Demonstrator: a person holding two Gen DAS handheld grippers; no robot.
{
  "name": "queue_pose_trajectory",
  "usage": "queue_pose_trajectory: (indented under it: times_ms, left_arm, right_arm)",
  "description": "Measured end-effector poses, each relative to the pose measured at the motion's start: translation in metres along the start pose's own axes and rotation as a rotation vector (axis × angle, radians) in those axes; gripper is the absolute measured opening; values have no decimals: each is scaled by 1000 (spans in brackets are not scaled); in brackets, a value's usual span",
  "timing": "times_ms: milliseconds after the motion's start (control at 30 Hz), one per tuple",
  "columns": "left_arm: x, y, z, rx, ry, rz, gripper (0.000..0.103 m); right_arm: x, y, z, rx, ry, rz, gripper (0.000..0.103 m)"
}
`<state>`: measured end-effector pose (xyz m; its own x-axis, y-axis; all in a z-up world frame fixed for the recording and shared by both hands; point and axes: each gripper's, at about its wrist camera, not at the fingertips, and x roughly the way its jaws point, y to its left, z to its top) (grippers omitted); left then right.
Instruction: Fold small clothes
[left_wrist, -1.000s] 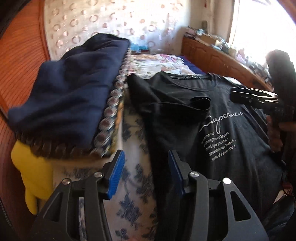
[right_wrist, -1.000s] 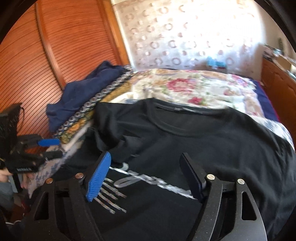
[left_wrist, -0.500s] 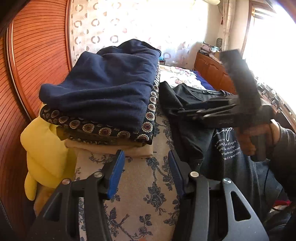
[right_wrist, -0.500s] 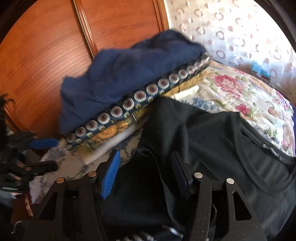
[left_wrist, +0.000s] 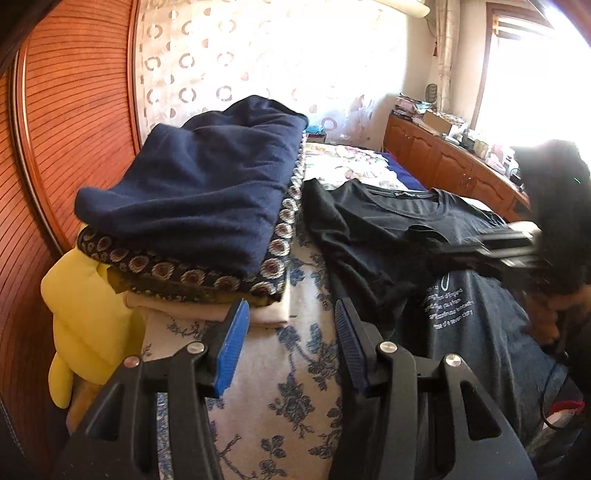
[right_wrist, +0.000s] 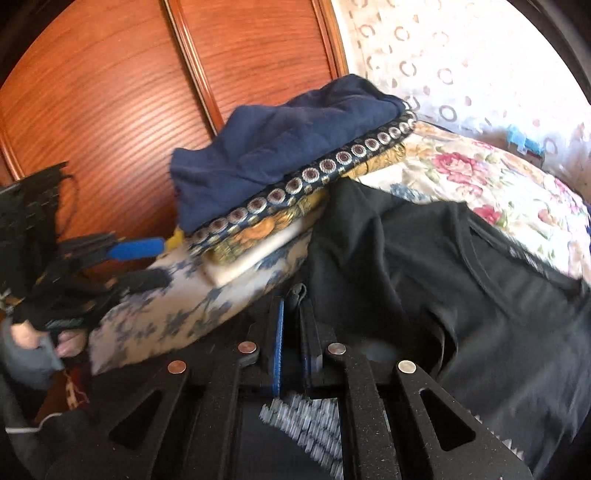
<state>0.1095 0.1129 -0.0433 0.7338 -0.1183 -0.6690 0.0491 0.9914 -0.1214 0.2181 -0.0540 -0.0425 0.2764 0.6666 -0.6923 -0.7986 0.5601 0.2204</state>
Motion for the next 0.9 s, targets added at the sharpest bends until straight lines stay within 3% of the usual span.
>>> queue_pose_trajectory:
  times_ms: [300,333,400,500,667,900]
  left_arm:
    - [18,-25,-3,46,30,-53,48]
    - [21,-27,-4,48,37,-55,48]
    - [27,-31,-4,53,54,-57,48]
    - [34,-36,-6,64,72,-51,48]
    - [50,-39,-12,71,119,-21,48]
    - [59,-42,-20,82,138,1,48]
  right_arm:
    - [-42,-1,-62,94,31,-62,8]
    - [-44,-2,-66,97,37,-78,11]
    - [-47,-7,-71,104,38,-122,33]
    - [-53,-20,-70,125,19,-164,44]
    - [-59,-47,-48,118,-36,-222,45]
    - [-15,-92,-24,157,14,-249,44]
